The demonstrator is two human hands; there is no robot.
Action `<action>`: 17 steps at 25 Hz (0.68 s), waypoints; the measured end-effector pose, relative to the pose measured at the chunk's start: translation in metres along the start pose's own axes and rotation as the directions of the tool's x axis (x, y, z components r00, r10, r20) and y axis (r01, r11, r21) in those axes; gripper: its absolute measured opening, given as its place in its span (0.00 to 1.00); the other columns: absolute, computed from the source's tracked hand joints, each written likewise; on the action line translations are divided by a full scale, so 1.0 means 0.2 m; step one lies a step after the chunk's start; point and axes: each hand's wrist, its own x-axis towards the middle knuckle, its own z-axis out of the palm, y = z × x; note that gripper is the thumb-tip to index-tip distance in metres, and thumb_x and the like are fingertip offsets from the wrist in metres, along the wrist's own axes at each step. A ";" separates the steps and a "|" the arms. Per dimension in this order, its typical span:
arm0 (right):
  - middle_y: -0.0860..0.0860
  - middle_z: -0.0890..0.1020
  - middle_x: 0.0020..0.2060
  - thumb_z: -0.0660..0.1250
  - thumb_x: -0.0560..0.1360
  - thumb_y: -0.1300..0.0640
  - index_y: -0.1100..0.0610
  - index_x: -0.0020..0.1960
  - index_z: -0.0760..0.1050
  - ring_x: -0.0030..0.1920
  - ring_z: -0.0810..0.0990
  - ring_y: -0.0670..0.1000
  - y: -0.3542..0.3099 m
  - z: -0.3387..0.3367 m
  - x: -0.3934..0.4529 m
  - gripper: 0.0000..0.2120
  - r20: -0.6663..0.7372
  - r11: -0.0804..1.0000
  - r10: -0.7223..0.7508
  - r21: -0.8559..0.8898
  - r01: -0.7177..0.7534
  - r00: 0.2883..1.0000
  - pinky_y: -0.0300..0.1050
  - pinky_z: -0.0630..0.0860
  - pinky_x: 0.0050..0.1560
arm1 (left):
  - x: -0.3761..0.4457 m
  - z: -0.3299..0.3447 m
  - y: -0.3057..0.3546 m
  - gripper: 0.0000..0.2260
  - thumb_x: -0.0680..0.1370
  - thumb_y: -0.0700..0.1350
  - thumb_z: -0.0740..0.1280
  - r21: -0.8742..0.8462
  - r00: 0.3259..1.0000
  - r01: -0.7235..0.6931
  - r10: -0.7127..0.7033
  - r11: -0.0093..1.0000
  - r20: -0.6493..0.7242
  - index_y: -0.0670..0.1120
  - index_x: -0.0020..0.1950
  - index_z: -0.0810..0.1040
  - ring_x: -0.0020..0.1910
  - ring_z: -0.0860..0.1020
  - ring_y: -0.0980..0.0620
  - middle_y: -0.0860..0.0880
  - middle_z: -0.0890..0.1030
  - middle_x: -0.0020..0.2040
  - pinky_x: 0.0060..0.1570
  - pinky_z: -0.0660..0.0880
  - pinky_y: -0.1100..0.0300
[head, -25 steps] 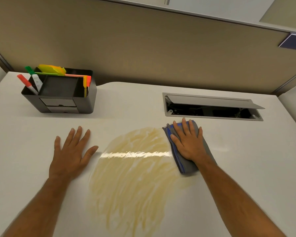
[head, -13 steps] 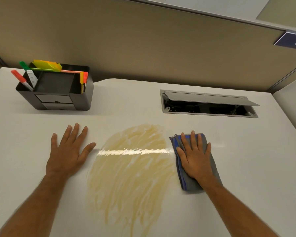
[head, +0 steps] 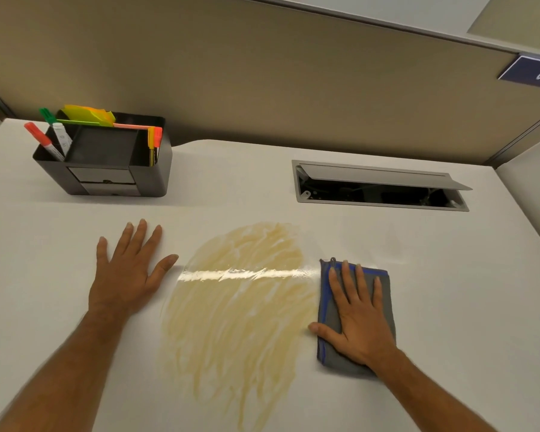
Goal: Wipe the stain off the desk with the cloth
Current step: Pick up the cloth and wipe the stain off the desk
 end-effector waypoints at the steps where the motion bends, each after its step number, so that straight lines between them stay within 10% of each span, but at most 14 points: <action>1: 0.53 0.40 0.80 0.47 0.69 0.20 0.50 0.80 0.37 0.79 0.37 0.57 -0.04 0.02 -0.03 0.52 -0.005 0.998 0.065 0.013 -0.065 0.998 0.70 0.42 0.75 | 0.00 0.00 0.00 0.38 0.75 0.73 0.39 -0.003 1.000 0.001 -0.001 1.000 0.000 0.56 0.81 0.54 0.82 0.48 0.50 0.51 0.52 0.83 0.77 0.40 0.40; 6: 0.55 0.44 0.80 0.42 0.72 0.22 0.52 0.80 0.39 0.80 0.40 0.59 -0.23 0.09 -0.12 0.48 -0.016 0.943 0.330 0.064 -0.328 0.944 0.70 0.42 0.75 | 0.00 0.00 0.00 0.38 0.76 0.72 0.38 0.018 1.000 0.003 -0.003 1.000 0.000 0.56 0.81 0.53 0.82 0.48 0.50 0.51 0.52 0.83 0.77 0.40 0.40; 17: 0.54 0.43 0.81 0.34 0.79 0.35 0.49 0.80 0.37 0.80 0.40 0.57 -0.20 0.01 0.30 0.33 -0.064 0.945 0.319 0.103 -0.311 0.946 0.70 0.44 0.75 | 0.00 0.01 0.00 0.37 0.76 0.72 0.39 0.055 1.000 0.006 -0.006 0.998 0.001 0.55 0.82 0.50 0.82 0.47 0.50 0.51 0.50 0.83 0.78 0.41 0.40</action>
